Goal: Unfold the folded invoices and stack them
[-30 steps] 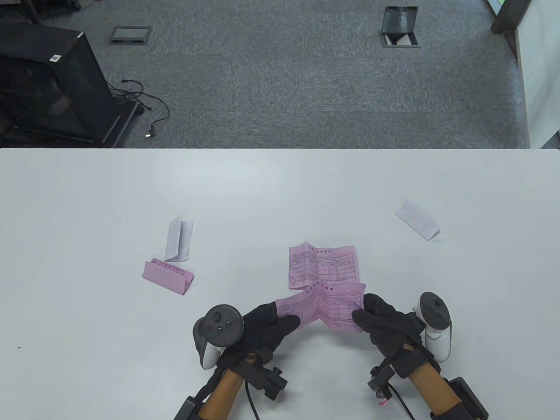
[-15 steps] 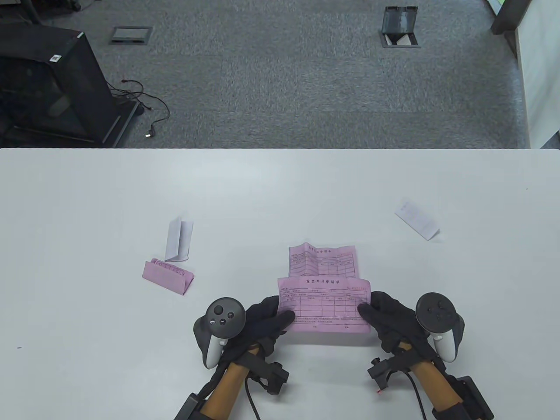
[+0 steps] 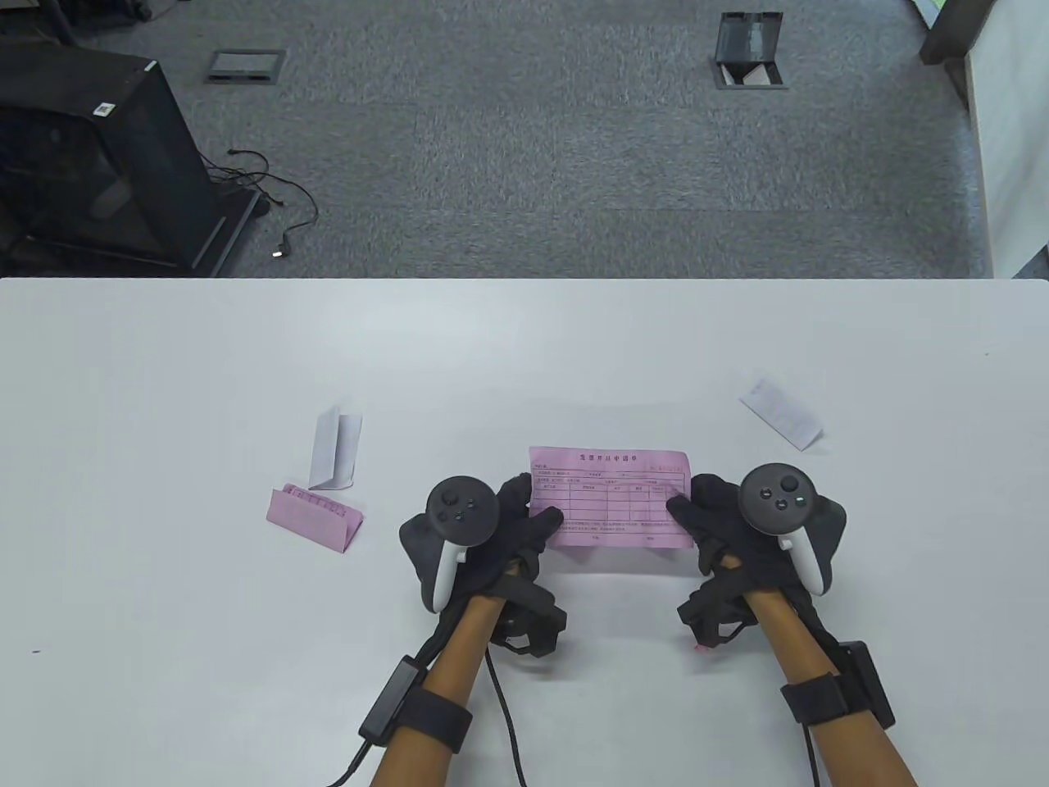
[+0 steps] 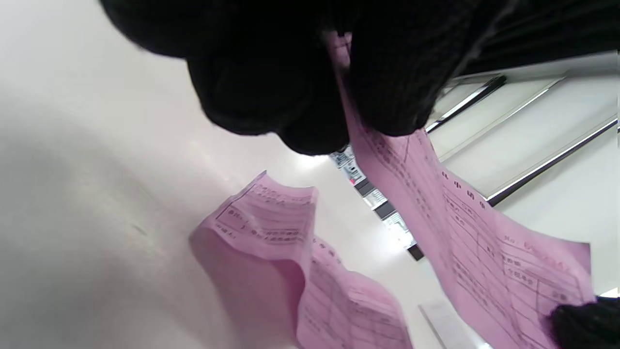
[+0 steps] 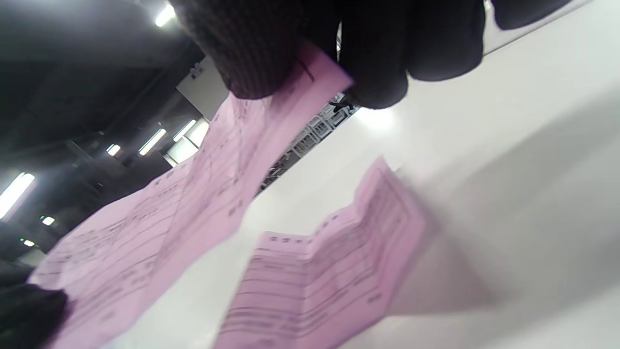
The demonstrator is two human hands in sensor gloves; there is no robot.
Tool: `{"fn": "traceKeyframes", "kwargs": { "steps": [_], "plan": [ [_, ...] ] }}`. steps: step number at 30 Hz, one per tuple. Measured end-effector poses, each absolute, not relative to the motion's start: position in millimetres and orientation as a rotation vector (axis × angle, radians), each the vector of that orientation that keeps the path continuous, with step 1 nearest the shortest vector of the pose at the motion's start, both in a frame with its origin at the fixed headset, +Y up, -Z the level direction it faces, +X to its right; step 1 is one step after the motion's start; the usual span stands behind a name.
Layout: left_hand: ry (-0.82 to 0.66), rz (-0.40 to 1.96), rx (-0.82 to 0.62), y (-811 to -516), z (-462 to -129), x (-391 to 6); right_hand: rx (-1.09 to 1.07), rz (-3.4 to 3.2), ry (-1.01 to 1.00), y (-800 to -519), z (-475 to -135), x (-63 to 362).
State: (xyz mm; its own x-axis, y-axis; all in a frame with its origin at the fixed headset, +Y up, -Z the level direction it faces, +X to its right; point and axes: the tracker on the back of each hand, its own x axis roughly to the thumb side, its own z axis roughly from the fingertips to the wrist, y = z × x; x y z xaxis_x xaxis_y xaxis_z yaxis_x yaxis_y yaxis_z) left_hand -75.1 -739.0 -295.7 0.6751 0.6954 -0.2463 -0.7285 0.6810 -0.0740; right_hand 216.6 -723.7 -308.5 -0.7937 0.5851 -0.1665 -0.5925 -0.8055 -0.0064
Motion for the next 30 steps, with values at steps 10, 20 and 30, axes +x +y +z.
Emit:
{"fn": "traceKeyframes", "kwargs": {
  "steps": [10,20,30],
  "plan": [
    [0.279,0.615,-0.289,-771,-326,-66,-0.340,2.797,0.179,-756,-340,191],
    [0.306,0.470,-0.310,-777,-334,-60,-0.346,3.001,0.206,-773,-346,175],
    [0.321,0.301,-0.321,-777,-333,-58,-0.435,3.001,0.250,-775,-344,181]
  ]
}}
